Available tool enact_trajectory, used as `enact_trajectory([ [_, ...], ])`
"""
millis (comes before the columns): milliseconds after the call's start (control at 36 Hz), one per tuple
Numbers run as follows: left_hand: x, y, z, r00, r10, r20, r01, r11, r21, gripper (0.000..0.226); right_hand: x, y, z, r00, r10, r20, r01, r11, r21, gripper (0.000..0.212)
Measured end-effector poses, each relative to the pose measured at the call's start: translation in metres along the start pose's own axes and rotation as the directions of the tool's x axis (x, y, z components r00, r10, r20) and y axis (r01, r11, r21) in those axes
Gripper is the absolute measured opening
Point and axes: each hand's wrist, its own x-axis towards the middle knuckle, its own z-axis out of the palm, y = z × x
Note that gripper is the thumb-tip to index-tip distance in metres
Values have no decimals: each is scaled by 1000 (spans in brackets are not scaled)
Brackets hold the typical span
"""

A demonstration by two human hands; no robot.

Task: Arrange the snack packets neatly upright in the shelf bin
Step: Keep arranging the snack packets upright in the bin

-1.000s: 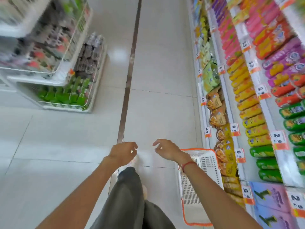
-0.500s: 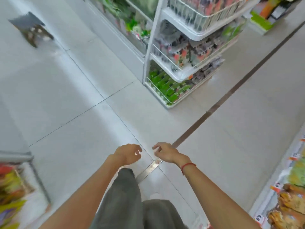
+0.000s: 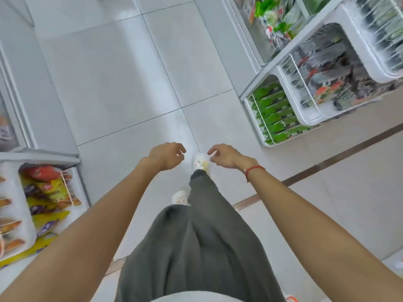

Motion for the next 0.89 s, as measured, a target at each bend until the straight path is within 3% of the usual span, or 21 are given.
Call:
enact_trajectory([
  [333,124,-43,-180,985,-142,-99,122,976,-182,32,141,-135,-163,995,-79,62,88,984,-155,31],
  [500,182,-64,-279,982,-150,-111,114,954,-278,33,212,-207,-247,990,-123,70,136,965,-226,32],
  [667,249,-98,-373,975,-151,-161,106,960,-257,32,286,-273,-318,989,-128,76,140,972,-187,30],
  [889,343,-150,-523,994,-86,-65,75,985,-157,32,383,-372,-419,994,-108,3,108,993,-53,29],
])
